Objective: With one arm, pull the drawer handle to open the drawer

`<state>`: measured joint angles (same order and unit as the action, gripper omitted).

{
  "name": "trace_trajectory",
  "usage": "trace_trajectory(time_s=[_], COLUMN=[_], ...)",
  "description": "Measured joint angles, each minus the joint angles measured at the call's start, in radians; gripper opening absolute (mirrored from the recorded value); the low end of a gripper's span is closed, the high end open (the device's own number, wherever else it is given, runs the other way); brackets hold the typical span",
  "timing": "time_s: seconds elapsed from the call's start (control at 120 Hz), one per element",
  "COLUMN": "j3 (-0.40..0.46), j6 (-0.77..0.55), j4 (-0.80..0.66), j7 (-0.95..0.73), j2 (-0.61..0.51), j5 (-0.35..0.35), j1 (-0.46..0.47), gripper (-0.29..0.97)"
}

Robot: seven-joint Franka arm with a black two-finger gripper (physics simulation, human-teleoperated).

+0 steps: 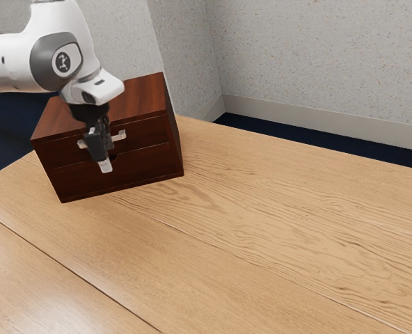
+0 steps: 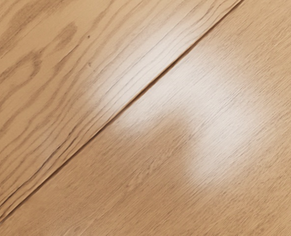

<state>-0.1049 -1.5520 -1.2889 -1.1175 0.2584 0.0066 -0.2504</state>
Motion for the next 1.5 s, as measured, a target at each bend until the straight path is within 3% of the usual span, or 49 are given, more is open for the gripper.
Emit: trace_trajectory(time_s=[0.2, 0.417, 0.95, 1.5], j3=[-0.013, -0.018, -0.024, -0.075], j6=[-0.012, -0.096, -0.279, -0.264], j4=[0.087, 0.062, 0.057, 0.058], j7=[-0.077, -0.129, -0.169, -0.146], j2=[0.078, 0.08, 0.144, 0.134], j5=[0.001, 0.048, 0.087, 0.084], j1=[-0.011, -0.009, -0.021, -0.014], gripper=[0.68, 0.68, 0.69, 0.68])
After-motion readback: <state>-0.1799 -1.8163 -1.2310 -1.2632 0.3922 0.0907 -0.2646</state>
